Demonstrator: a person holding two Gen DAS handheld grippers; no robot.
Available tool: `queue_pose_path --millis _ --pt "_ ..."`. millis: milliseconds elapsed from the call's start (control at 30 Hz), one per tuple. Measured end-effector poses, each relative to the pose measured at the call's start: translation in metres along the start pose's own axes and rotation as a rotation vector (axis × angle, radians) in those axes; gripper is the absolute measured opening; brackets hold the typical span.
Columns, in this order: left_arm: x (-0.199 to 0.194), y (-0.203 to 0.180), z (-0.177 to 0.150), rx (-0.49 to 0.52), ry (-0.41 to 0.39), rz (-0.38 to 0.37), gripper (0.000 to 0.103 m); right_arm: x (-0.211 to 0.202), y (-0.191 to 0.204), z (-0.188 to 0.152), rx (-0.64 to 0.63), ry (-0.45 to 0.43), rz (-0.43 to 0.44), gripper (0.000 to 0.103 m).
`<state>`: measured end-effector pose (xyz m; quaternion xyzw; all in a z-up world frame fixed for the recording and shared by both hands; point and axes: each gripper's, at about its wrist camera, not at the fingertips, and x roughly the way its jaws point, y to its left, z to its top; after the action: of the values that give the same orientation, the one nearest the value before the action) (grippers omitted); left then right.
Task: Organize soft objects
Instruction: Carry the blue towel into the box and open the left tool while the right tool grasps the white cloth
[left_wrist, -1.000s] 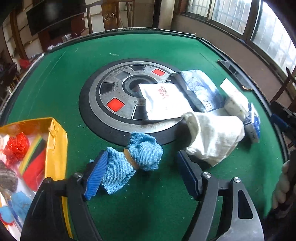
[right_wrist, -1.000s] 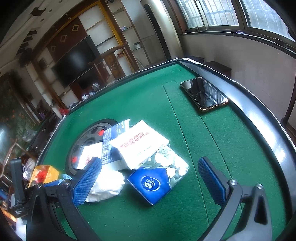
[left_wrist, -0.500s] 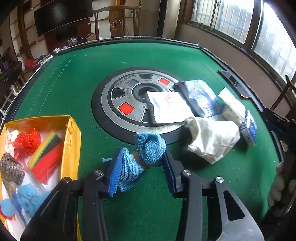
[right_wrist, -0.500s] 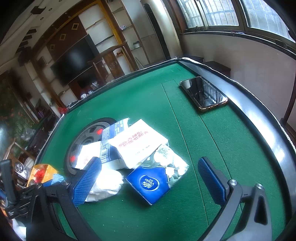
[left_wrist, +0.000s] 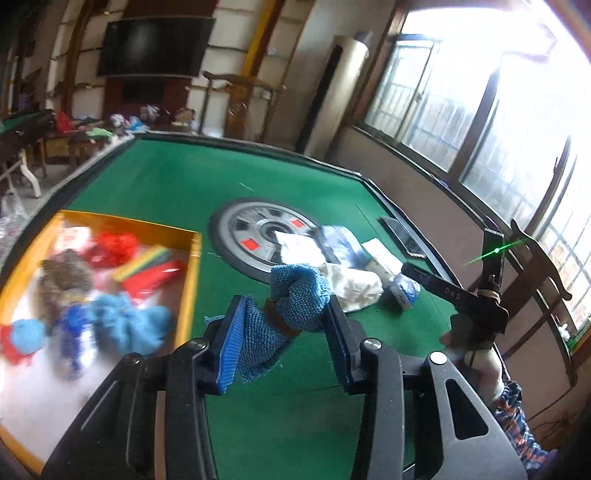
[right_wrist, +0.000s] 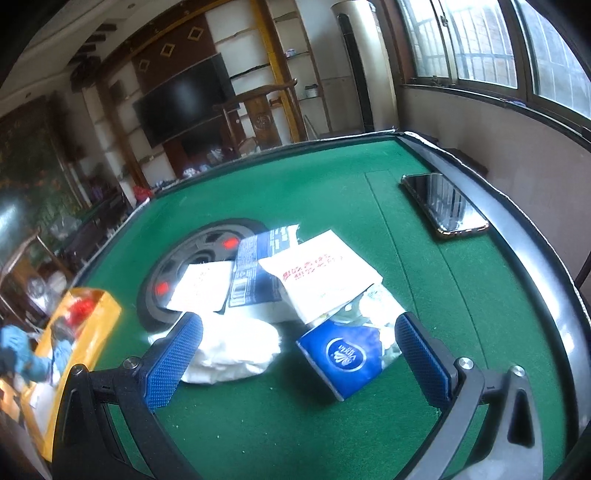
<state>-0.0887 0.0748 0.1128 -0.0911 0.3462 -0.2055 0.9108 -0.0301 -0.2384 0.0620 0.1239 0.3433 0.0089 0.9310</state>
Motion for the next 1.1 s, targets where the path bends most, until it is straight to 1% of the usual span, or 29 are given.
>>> queue_pose_path --millis 67,167,267,367,433,467,533,600,700,800,867,933,967,1033,1067,1100 --pt "-0.020 0.016 -0.004 -0.017 -0.028 0.037 0.040 0.000 0.003 -0.001 -0.008 0.002 0.002 0.102" --pt "-0.046 0.046 -0.012 -0.062 -0.062 0.091 0.040 -0.002 -0.003 0.001 0.035 0.011 0.014 0.102" --pt "-0.064 0.072 -0.021 -0.100 -0.082 0.163 0.040 -0.007 -0.013 0.004 0.070 0.008 -0.018 0.102" --pt "-0.075 0.095 -0.035 -0.142 -0.092 0.187 0.040 -0.006 -0.016 0.010 0.077 0.045 -0.052 0.102" --pt "-0.076 0.108 -0.041 -0.167 -0.093 0.188 0.040 -0.004 -0.009 0.013 0.047 0.079 -0.045 0.102" --pt "-0.074 0.111 -0.044 -0.176 -0.093 0.184 0.040 -0.003 -0.003 0.014 0.028 0.098 -0.025 0.102" --pt "-0.071 0.119 -0.048 -0.198 -0.092 0.176 0.040 0.003 0.015 0.015 -0.019 0.150 0.044 0.102" --pt "-0.069 0.125 -0.054 -0.215 -0.089 0.168 0.040 0.012 0.037 0.013 -0.080 0.195 0.071 0.102" --pt "-0.068 0.130 -0.057 -0.228 -0.078 0.164 0.040 0.029 0.069 0.009 -0.186 0.233 0.035 0.102" --pt "-0.067 0.136 -0.061 -0.237 -0.057 0.184 0.040 0.053 0.085 0.003 -0.233 0.284 -0.013 0.102" --pt "-0.066 0.143 -0.063 -0.254 -0.036 0.205 0.040 0.067 0.092 -0.003 -0.257 0.311 -0.059 0.100" --pt "-0.061 0.152 -0.066 -0.274 -0.002 0.231 0.040 0.076 0.098 -0.009 -0.277 0.338 -0.099 0.080" --pt "-0.059 0.155 -0.067 -0.282 0.012 0.240 0.040 0.078 0.098 -0.012 -0.279 0.345 -0.124 0.058" --pt "-0.055 0.162 -0.070 -0.299 0.040 0.258 0.040 0.075 0.099 -0.016 -0.288 0.329 -0.148 0.048" --pt "-0.052 0.165 -0.072 -0.302 0.057 0.273 0.041 0.072 0.099 -0.017 -0.285 0.325 -0.146 0.036" --pt "-0.050 0.166 -0.072 -0.303 0.069 0.283 0.044 0.067 0.097 -0.017 -0.273 0.320 -0.139 0.027"
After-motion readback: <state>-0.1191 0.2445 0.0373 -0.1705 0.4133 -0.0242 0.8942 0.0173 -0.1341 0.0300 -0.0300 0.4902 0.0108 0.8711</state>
